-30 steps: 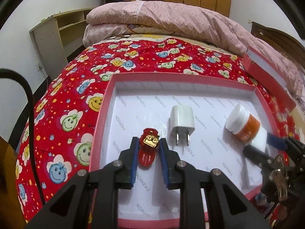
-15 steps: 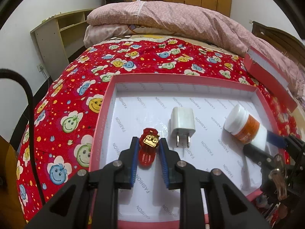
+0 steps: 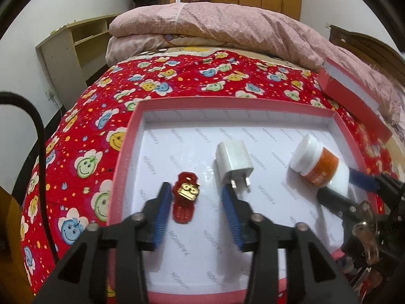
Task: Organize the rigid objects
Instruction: 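Open the left gripper releasing the red toy while the right gripper releases the earbud case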
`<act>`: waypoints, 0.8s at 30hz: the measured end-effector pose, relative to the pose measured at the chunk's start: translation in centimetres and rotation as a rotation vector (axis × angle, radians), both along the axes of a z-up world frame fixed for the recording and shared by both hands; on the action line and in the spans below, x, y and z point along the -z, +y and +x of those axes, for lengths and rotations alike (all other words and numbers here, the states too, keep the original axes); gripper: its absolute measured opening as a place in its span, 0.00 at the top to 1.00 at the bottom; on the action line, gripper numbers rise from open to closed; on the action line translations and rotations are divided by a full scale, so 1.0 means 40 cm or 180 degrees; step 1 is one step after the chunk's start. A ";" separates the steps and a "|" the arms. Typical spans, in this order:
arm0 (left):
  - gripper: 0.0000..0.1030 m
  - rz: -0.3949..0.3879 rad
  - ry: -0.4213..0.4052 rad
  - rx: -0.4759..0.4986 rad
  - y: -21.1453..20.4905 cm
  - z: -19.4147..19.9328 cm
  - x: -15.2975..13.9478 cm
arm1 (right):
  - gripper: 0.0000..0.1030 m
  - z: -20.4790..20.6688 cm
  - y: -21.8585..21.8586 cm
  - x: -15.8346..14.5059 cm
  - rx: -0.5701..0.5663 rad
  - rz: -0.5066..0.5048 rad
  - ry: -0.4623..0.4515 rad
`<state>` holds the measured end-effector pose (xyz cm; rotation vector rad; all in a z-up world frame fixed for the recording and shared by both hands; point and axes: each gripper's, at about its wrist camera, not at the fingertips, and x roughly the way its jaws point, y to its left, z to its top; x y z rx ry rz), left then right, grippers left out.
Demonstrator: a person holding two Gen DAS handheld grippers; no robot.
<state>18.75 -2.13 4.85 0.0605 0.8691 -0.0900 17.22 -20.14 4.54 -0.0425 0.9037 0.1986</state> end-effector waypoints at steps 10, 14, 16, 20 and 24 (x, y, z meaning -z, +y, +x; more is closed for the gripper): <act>0.41 -0.0110 0.0041 0.0069 -0.015 -0.023 -0.016 | 0.26 -0.034 -0.012 -0.030 -0.0117 0.0098 -0.0118; 0.39 -0.0159 -0.0009 0.0081 -0.007 -0.047 -0.042 | 0.26 -0.055 -0.014 -0.061 -0.0144 0.0133 -0.0206; 0.35 -0.0163 -0.0038 0.0096 -0.002 -0.065 -0.055 | 0.26 -0.069 -0.016 -0.075 -0.0150 0.0150 -0.0245; 0.34 -0.0173 -0.0072 0.0119 0.008 -0.103 -0.077 | 0.26 -0.099 -0.027 -0.094 -0.0146 0.0259 -0.0260; 0.34 -0.0190 -0.0092 0.0121 0.020 -0.142 -0.096 | 0.26 -0.138 -0.040 -0.105 -0.0123 0.0363 -0.0243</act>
